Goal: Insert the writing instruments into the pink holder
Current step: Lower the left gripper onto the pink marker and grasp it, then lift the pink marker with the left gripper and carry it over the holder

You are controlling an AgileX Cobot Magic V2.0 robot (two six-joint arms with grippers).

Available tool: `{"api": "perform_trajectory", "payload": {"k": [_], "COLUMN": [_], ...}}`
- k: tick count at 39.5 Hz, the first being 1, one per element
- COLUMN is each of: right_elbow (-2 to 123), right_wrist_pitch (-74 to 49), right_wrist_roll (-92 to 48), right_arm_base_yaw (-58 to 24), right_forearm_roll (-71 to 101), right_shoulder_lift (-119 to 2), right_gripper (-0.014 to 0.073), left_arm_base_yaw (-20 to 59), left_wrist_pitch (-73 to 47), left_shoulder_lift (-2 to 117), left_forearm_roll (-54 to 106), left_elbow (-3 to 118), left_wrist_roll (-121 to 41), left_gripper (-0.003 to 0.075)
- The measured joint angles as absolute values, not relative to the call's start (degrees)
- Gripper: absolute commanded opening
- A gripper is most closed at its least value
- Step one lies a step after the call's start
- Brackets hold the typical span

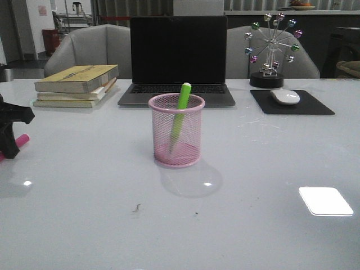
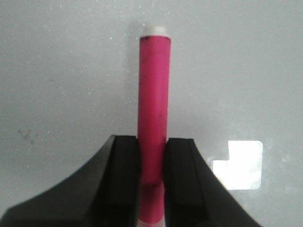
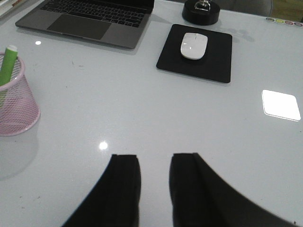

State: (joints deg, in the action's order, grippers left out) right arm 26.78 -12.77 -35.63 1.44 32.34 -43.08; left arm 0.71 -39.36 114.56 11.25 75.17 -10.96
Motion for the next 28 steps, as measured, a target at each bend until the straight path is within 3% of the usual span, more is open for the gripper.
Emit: {"api": "perform_trajectory", "payload": {"k": [17, 28], "right_elbow": [26.8, 26.8], "right_wrist_pitch": [-12.8, -12.8], "right_wrist_roll": [-35.6, -35.6], "right_arm_base_yaw": [1.4, 1.4], "right_forearm_roll": [32.3, 32.3], "right_shoulder_lift": [-43.1, -43.1], "right_gripper": [0.0309, 0.0309], "left_arm_base_yaw": [1.5, 6.2], "left_wrist_pitch": [-42.1, -35.1], "left_shoulder_lift": [114.2, 108.5], "left_forearm_roll": [16.9, 18.7], "left_elbow": [79.4, 85.0], "left_wrist_roll": [-13.0, -13.8], "left_gripper": [0.0099, 0.0099]}}
